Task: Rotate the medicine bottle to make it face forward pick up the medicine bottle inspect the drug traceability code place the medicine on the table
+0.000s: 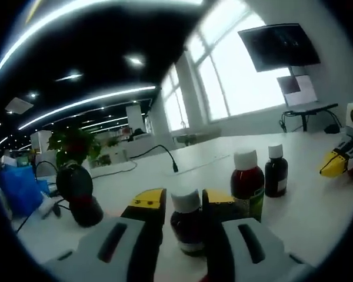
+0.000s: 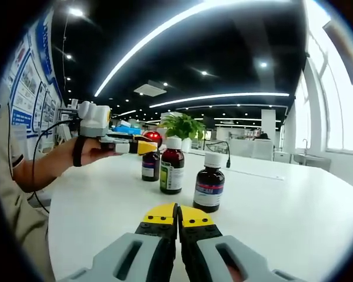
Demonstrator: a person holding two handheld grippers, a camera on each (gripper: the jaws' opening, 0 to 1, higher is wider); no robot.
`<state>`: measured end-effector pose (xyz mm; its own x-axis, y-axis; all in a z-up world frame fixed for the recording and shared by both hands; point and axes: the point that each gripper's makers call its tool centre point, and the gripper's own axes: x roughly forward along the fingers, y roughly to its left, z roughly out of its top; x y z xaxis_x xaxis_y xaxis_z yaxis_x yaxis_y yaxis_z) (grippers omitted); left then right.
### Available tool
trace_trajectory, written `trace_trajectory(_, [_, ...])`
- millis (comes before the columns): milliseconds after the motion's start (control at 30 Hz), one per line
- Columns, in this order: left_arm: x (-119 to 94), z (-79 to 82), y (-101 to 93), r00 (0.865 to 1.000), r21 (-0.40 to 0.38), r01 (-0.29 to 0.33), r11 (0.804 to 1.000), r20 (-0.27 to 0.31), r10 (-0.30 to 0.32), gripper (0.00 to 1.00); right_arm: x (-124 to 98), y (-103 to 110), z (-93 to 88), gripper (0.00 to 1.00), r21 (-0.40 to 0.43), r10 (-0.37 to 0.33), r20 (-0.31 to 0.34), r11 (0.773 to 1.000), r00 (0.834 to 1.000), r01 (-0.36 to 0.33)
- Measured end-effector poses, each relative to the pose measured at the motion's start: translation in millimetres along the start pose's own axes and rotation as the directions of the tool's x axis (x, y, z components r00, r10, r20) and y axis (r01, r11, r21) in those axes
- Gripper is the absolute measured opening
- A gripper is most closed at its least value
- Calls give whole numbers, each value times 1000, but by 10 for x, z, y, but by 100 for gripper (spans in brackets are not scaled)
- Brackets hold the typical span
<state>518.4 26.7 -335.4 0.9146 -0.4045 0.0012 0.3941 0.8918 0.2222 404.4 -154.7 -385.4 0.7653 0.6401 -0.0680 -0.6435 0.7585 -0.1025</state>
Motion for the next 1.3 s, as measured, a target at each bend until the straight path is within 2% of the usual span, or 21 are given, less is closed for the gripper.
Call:
trace_trajectory(233, [14, -56, -15, 1000, -70, 8, 998, -23, -10, 13, 2, -12, -1, 0, -1, 0, 0, 1000, 1000, 0])
trace_trajectory(600, [-9, -53, -26, 1000, -84, 27, 996, -11, -28, 13, 4, -28, 2, 0, -1, 1, 3, 1000, 1000, -1])
trace_trajectory(1033, [-27, -44, -72, 993, -101, 122, 987, 2, -122, 12, 5, -36, 5, 0, -2, 1, 4, 1000, 1000, -1])
trace_trajectory(1300, [-22, -43, -100, 978, -118, 206, 971, 9, -206, 13, 10, -42, 4, 0, -3, 3, 3, 1000, 1000, -3])
